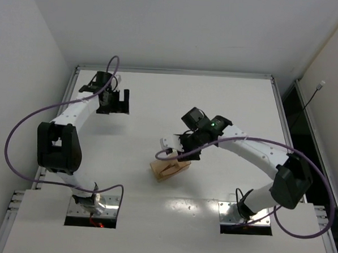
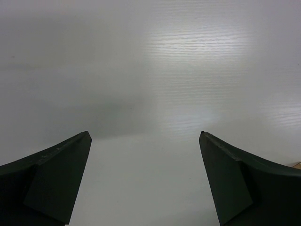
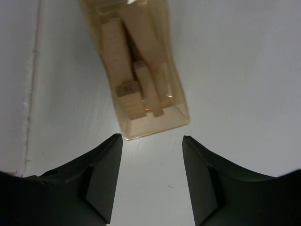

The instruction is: Build the wood block tower

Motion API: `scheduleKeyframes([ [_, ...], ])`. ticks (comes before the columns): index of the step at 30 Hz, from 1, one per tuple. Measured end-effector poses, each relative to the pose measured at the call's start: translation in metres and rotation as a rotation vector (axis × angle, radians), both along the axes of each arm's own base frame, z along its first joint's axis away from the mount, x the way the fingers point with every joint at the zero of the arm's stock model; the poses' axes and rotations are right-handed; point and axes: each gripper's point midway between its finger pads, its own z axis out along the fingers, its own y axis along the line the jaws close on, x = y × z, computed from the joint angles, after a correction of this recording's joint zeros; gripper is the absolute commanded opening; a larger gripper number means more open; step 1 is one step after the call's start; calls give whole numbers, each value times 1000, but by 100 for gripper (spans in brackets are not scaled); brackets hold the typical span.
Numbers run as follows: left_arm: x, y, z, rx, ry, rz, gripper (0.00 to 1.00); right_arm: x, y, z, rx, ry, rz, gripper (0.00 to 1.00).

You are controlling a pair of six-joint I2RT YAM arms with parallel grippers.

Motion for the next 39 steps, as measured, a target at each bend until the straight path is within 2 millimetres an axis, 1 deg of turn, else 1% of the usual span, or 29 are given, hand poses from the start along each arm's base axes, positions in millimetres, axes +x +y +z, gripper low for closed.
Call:
scheduleKeyframes([
  [2,-4,14,0,-3,3,33,100,-24,-1,-7,-16,-11,92,50],
  [4,-5,24,-2,-9,10,57,100,-43,1,-13,-26,-9,169,50],
  [6,-7,32,-4,-14,17,76,100,-57,5,-19,-26,-4,230,49],
  [7,-7,32,-4,-19,19,76,100,-61,8,-21,-20,-7,250,47],
  [8,-7,37,-5,-25,22,89,100,-63,10,-23,-14,-10,266,46],
  [11,-8,40,-5,-44,25,95,100,-68,19,-26,1,-2,306,40],
  [14,-8,41,-6,-55,30,92,100,-73,29,-32,3,27,339,39],
  [17,-9,41,-11,-70,49,91,100,-82,35,-39,2,59,371,39],
  [24,-4,50,-22,-104,85,105,100,-102,44,-40,9,86,426,39],
  [27,-5,49,-27,-121,100,102,100,-107,50,-45,-4,104,435,38],
  [32,-6,45,-26,-144,104,91,100,-109,61,-60,-28,136,412,37],
  [36,-6,45,-26,-152,103,84,100,-109,61,-69,-49,156,390,37],
  [39,-6,47,-26,-154,101,79,100,-106,61,-72,-55,159,374,37],
])
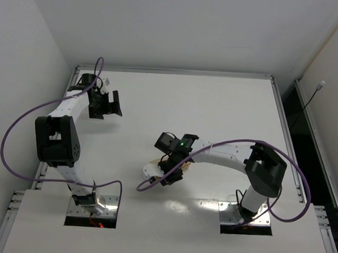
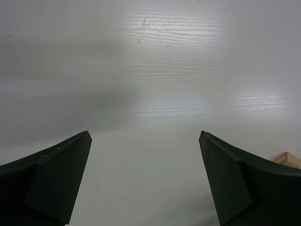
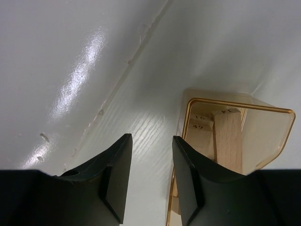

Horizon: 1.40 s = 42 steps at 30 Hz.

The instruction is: Build the wood block tower

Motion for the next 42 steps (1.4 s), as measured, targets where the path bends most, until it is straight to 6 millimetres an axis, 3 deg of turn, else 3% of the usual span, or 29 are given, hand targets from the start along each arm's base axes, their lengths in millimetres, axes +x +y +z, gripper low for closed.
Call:
scheduleKeyframes([
  [9,0,2,-1,-2,0,-3,100,6,6,2,30,-26,-11,34],
  [20,-2,-3,-7,-26,11,-15,100,12,6,20,118,-95,-25,33],
  [37,-1,-4,-6,-35,5,-17,100,24,6,-12,37,-67,-60,33],
  [40,-1,-4,-6,-35,5,-16,100,26,9,-12,42,-71,-61,24],
  [42,-1,-3,-6,-35,5,-15,100,28,9,-12,43,-79,-61,7],
])
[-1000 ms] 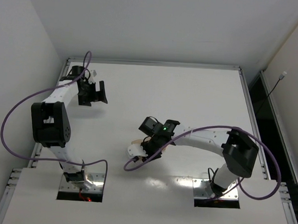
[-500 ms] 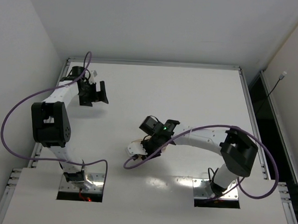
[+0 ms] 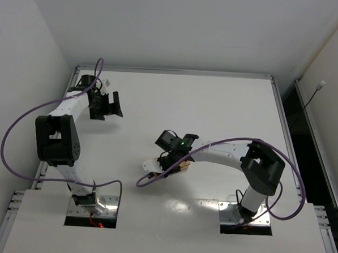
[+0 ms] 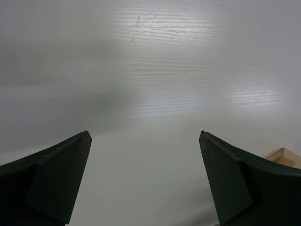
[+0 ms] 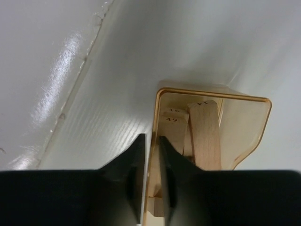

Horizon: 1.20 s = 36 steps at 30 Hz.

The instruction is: Build the wood block tower

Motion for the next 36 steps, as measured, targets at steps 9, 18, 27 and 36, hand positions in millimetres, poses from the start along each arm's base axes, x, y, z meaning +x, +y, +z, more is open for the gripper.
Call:
scheduleKeyframes([
  [9,0,2,-4,-1,11,4,100,8,2,0,-3,-13,-53,0],
  [18,-2,-12,-1,-65,-5,-70,100,66,38,72,107,144,-325,0],
  [27,-17,-3,1,-114,20,-132,100,114,69,142,342,489,-603,0],
  [36,-15,28,17,-109,14,-125,100,158,63,97,335,929,-859,0],
])
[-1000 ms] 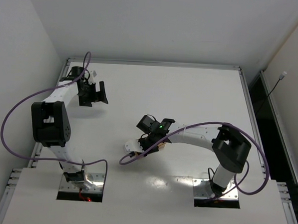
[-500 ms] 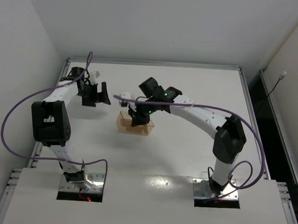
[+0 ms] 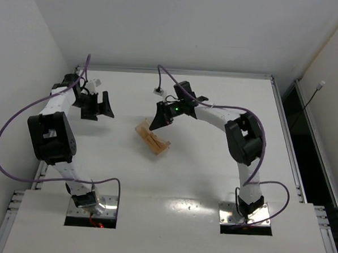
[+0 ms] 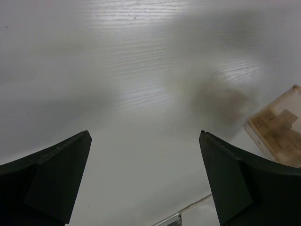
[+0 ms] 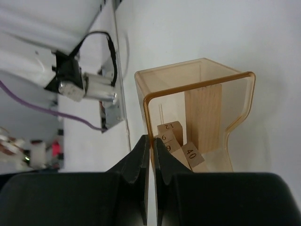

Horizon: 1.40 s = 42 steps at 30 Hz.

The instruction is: Build the wood block tower

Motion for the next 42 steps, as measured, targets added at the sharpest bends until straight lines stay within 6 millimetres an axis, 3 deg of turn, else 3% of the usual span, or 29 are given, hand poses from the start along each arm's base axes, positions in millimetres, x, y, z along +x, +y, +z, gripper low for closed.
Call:
scheduleKeyframes([
  [13,-34,18,-1,-23,66,-27,100,74,-11,-29,221,397,-187,0],
  [27,-70,10,-7,-51,126,-70,100,96,-72,-19,335,735,-395,0],
  [35,-75,10,-8,-49,140,-78,100,110,-73,27,447,738,-449,0],
  [42,-79,10,-7,-41,143,-85,100,116,-75,20,467,809,-530,0],
])
